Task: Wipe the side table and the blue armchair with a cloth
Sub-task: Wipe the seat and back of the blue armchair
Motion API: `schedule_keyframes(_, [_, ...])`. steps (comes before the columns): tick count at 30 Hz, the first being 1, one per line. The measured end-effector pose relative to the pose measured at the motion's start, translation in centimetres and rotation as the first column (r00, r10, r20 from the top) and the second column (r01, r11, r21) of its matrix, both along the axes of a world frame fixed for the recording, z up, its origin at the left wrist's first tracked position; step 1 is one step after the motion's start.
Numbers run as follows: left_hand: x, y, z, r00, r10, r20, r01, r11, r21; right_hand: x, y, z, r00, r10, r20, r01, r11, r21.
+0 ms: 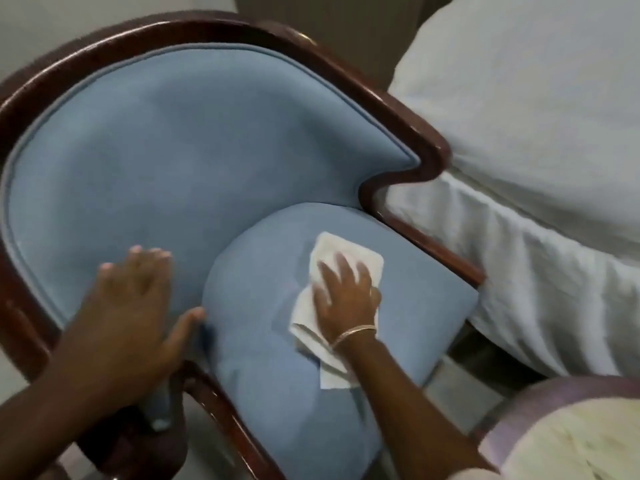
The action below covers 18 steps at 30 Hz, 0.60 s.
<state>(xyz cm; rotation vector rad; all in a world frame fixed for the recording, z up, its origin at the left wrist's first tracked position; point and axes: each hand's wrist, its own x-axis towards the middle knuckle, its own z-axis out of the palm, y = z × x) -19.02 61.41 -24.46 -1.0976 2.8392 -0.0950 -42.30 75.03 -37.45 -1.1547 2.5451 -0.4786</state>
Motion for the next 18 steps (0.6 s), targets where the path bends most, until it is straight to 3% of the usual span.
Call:
schedule_keyframes(3, [3.6,-1.4,1.9,0.993,0.076,-0.093,-0.079,0.996,-0.029,3.6,-1.8,-3.0,0.973,0.171,-0.153,-0.161,0.984,0.071])
schedule_keyframes(6, [4.0,-1.8,3.5,0.998,0.045,-0.049,-0.046,0.999,-0.018,0.7,1.2,-3.8,0.897,0.354,-0.265,-0.353,0.934,0.053])
schedule_keyframes(7, [3.8,-1.7,3.9,0.998,0.037,-0.054,-0.039,0.999,-0.031,-1.2,1.3,-3.6,0.916,0.318,-0.246,-0.3,0.948,0.109])
schedule_keyframes(9, [3.6,-1.6,3.8,0.997,0.036,-0.073,-0.04,0.998,-0.057,-4.2,-1.6,-3.5,0.969,0.066,-0.238,-0.043,0.994,0.099])
schedule_keyframes(11, [3.4,-1.6,3.6,0.994,0.068,-0.085,-0.072,0.996,-0.048,-3.5,-6.6,-3.0,0.982,-0.092,-0.163,0.116,0.983,0.144])
schedule_keyframes(12, [3.4,-1.6,3.5,0.993,0.082,-0.08,-0.086,0.996,-0.04,-1.9,-8.2,-2.8,0.983,-0.054,-0.173,0.082,0.983,0.163])
schedule_keyframes(14, [3.4,-1.5,3.6,0.994,0.093,-0.061,-0.095,0.995,-0.03,1.9,-7.1,-3.1,0.951,0.195,-0.239,-0.167,0.977,0.132])
schedule_keyframes(16, [3.3,-1.6,4.4,0.993,0.096,-0.061,-0.098,0.995,-0.029,5.3,-0.9,-3.8,0.868,0.395,-0.301,-0.403,0.914,0.036])
schedule_keyframes(18, [3.5,-3.7,5.3,0.983,0.154,-0.102,-0.159,0.987,-0.036,5.8,5.1,-4.2,0.833,0.444,-0.33,-0.482,0.875,-0.042])
